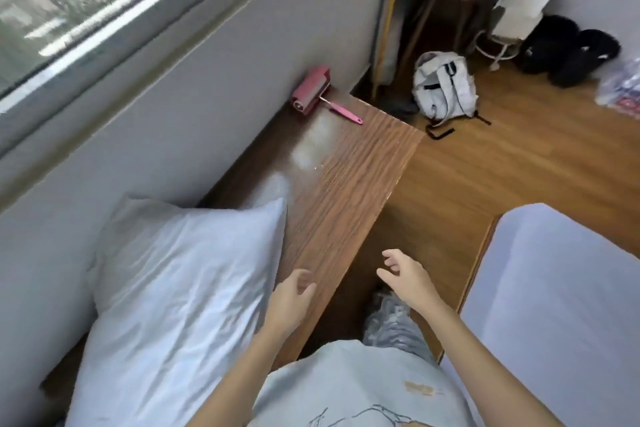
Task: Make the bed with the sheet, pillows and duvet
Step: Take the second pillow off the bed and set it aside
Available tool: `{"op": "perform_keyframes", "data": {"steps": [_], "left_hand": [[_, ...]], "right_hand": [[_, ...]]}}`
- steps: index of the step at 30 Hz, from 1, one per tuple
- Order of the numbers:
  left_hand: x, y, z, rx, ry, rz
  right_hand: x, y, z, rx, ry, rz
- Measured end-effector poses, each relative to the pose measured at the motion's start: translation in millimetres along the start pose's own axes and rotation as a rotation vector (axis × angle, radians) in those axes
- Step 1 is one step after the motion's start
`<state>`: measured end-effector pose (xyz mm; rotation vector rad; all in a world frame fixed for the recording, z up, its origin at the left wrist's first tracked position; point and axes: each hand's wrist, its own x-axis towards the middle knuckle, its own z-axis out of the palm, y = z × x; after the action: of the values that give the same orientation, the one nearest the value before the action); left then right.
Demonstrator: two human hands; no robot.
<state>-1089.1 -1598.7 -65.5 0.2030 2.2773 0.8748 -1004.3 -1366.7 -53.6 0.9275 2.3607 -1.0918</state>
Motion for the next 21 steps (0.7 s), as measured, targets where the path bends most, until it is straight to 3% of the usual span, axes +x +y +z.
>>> {"op": "perform_keyframes", "data": {"steps": [5, 11, 21], "left_hand": [[71.3, 94.2, 70.2, 0.031, -0.058, 0.025], [157.2, 255.0, 153.0, 0.038, -0.122, 0.043], [322.8, 474.6, 212.4, 0.115, -0.309, 0.255]], "right_hand": [[53.4, 70.9, -78.2, 0.131, 0.042, 0.043], [107.1, 154.9, -203.1, 0.313, 0.084, 0.146], [206.5, 248.7, -364.7, 0.688, 0.278, 0.393]]}}
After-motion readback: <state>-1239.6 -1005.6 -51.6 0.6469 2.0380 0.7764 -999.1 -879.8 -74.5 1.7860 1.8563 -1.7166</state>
